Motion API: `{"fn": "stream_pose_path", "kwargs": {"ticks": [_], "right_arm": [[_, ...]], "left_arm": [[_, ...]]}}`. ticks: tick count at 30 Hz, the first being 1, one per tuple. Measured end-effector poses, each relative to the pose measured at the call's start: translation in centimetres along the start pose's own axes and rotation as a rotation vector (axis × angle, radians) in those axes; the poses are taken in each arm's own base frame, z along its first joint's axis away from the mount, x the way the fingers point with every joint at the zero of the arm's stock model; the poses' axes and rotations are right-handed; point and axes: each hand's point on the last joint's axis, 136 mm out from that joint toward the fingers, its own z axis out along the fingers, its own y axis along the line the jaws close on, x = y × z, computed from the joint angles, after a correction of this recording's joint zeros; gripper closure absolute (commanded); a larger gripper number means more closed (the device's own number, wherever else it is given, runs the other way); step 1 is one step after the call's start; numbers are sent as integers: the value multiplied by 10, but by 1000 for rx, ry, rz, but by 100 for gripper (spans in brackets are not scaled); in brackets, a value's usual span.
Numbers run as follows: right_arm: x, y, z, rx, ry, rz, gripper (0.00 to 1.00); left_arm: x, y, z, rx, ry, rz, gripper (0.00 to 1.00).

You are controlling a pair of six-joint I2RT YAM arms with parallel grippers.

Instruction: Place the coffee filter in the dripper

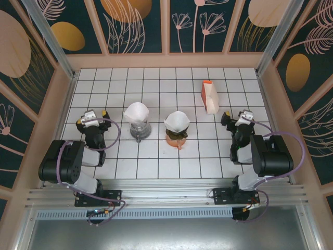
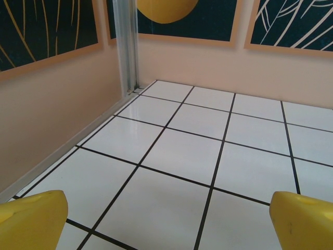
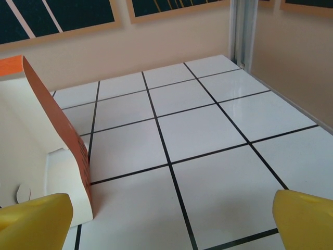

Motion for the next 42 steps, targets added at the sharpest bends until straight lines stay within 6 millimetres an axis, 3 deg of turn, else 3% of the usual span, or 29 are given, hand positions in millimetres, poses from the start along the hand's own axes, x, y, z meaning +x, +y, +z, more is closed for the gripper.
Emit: {"fn": "stream_pose_path", "kwargs": {"ticks": [10,42], "right_arm": [[-10,-1,-1,5,-44,7,1],[-11,0,-1,4,-47,7,1]], "left_arm": [[-1,-1,1,3,-2,-1,1],[-1,-1,1,3,-2,-1,1]]}}
